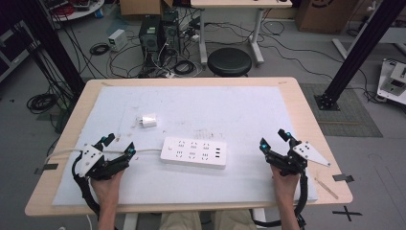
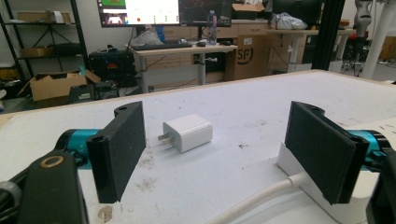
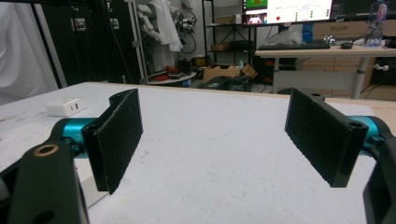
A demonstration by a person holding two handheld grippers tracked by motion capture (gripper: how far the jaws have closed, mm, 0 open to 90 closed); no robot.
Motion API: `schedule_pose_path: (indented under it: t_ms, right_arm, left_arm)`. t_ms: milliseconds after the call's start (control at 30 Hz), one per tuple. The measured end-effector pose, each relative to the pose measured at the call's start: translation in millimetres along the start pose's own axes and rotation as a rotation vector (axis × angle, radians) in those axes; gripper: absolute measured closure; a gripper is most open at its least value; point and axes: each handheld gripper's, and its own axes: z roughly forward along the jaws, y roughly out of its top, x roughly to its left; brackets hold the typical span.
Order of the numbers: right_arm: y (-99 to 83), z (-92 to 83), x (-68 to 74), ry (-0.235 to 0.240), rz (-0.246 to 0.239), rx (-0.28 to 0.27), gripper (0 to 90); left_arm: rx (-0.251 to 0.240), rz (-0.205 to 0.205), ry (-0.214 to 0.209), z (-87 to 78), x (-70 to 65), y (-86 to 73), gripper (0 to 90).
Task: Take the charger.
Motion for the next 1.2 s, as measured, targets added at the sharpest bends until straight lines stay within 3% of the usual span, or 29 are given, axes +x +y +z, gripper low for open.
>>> schedule_pose_path:
  t_ms: [267, 467, 733, 967, 1200]
  right_arm:
    - [0.0, 0.2, 1.2, 0.000, -0.008, 0.007, 19.5]
    - [0.1, 1.5, 1.1, -0.007, -0.008, 0.012, 19.5]
    - [0.1, 1.2, 2.8, -0.025, -0.007, 0.020, 19.5]
    - [0.0, 1.6, 3.2, -0.019, -0.019, 0.019, 19.5]
    - [0.0, 1.3, 3.2, -0.023, -0.014, 0.018, 19.5]
  left_arm:
    - [0.029, 0.010, -0.007, 2.1, 0.0, -1.3, 20.4]
    - [0.079, -0.008, -0.039, 7.2, -0.1, -2.9, 21.0]
    - [0.069, -0.006, -0.032, 7.1, 0.6, -3.0, 21.0]
    - [0.112, -0.007, -0.059, 11.7, -1.5, -3.0, 21.6]
    - [0.110, -0.005, -0.082, 11.0, -2.5, 1.4, 21.6]
